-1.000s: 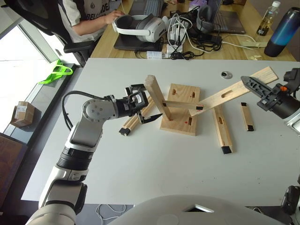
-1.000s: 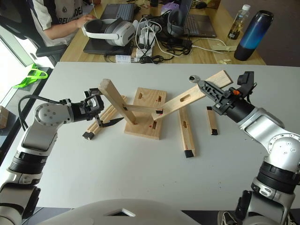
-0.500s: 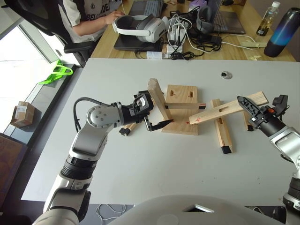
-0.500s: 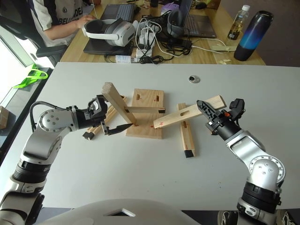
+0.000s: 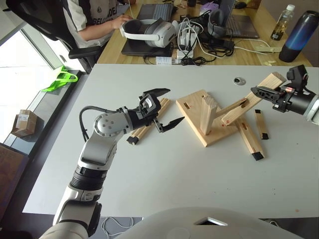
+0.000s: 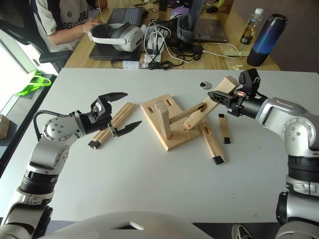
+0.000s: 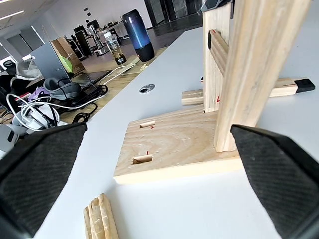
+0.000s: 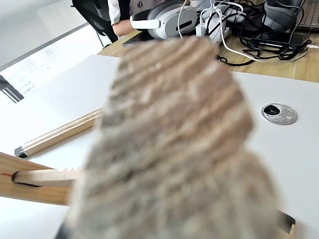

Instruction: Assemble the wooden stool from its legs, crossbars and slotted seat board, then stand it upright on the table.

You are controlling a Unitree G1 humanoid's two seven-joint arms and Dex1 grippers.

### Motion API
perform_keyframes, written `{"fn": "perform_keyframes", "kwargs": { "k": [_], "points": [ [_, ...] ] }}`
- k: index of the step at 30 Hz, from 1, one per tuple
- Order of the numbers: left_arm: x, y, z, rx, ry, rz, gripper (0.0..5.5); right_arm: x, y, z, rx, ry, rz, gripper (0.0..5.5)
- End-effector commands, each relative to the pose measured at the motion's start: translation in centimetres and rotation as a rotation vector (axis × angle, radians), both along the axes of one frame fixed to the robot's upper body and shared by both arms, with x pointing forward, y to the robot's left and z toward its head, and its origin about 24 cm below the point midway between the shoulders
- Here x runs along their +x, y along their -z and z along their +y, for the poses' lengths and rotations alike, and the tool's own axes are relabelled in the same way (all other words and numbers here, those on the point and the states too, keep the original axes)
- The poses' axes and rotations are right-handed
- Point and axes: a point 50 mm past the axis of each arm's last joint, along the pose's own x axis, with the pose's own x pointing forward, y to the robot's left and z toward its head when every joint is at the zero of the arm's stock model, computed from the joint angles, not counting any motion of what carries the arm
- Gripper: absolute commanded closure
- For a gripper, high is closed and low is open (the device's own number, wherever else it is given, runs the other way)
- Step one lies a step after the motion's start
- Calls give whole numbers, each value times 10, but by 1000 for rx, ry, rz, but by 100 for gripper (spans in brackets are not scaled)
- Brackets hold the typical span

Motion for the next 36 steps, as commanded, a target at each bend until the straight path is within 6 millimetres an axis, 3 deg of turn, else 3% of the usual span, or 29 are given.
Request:
{"fn": "perform_keyframes", "kwargs": {
  "k": [1, 6, 11, 16, 20, 32, 36],
  "points": [
    [4, -1, -3, 18, 5, -23, 10, -21, 75, -1, -151, -87, 312, 451],
    [5, -2, -12, -6, 34, -42, 10, -14, 96, -14, -119, -98, 350, 451],
    [3, -1, -20, -19, 57, -52, 10, 8, 86, -14, -90, -109, 319, 451],
    [-1, -1, -24, -39, 70, -62, 10, 9, 90, -13, -138, -155, 337, 451],
    [-3, 0, -25, -43, 80, -60, 10, 18, 75, -4, -148, -206, 292, 451],
    [-4, 1, -26, -31, 97, -61, 10, 18, 86, 0, -338, -327, 276, 451],
    [-4, 1, -27, -26, 101, -64, 10, 24, 84, 7, -289, -298, 293, 449]
  ]
}}
